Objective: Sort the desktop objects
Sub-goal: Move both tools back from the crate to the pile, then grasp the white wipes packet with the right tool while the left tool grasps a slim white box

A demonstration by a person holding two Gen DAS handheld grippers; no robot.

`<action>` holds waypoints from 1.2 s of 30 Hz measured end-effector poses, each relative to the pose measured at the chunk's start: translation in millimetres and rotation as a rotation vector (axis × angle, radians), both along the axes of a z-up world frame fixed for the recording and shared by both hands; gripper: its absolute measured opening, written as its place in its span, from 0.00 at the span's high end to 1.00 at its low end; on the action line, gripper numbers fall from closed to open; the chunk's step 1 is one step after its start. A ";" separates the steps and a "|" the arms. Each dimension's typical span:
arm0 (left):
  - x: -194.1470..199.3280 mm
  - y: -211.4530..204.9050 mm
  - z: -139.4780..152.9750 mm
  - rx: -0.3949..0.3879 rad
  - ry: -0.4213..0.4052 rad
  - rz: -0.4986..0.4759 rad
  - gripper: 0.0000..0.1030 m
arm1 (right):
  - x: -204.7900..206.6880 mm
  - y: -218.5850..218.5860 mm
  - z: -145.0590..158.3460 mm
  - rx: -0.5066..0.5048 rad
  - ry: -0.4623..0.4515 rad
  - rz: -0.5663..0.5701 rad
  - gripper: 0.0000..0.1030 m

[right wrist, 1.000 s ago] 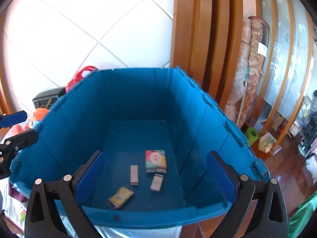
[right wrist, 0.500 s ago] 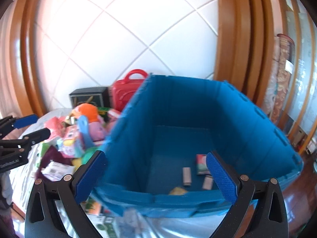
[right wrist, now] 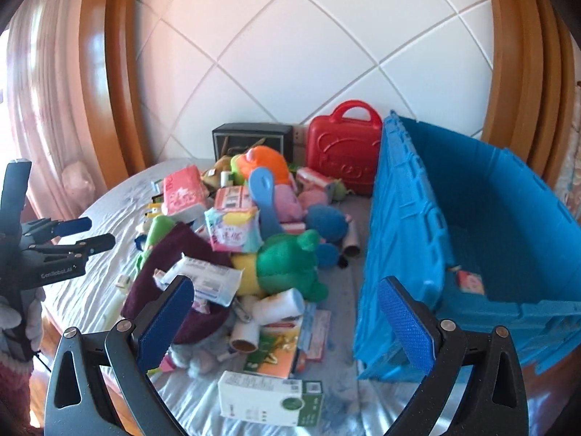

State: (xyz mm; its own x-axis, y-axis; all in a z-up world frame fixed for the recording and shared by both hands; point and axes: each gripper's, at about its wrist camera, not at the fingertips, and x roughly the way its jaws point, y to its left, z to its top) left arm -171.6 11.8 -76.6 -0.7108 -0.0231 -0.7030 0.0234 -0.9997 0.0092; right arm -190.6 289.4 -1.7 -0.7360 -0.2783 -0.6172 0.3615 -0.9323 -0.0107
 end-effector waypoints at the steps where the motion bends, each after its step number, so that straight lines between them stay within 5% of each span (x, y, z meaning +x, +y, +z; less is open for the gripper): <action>1: 1.0 -6.5 -7.9 0.005 -0.020 0.008 0.39 | 0.2 -5.5 -7.0 0.001 -0.019 0.001 0.00; 9: 7.4 -30.0 -72.5 0.039 -0.179 0.012 0.39 | -1.6 -30.7 -70.3 0.018 -0.182 -0.028 0.00; 15: -2.3 -26.6 -89.8 0.065 -0.217 -0.013 0.39 | -8.7 -29.1 -108.0 0.028 -0.286 -0.074 0.00; 28: -56.6 26.9 -119.2 0.068 -0.266 -0.075 0.39 | -50.2 -60.3 -106.6 0.082 -0.269 0.056 0.01; 36: -83.4 5.8 -112.7 -0.033 -0.216 0.102 0.39 | -89.6 -73.9 -123.4 0.110 -0.306 0.181 0.01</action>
State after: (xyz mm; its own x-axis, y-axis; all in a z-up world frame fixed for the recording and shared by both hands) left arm -255.0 17.7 -189.2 -0.5369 -0.1125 -0.8361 0.1184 -0.9913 0.0574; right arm -280.2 215.4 -125.1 -0.4578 -0.3066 -0.8345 0.5227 -0.8521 0.0263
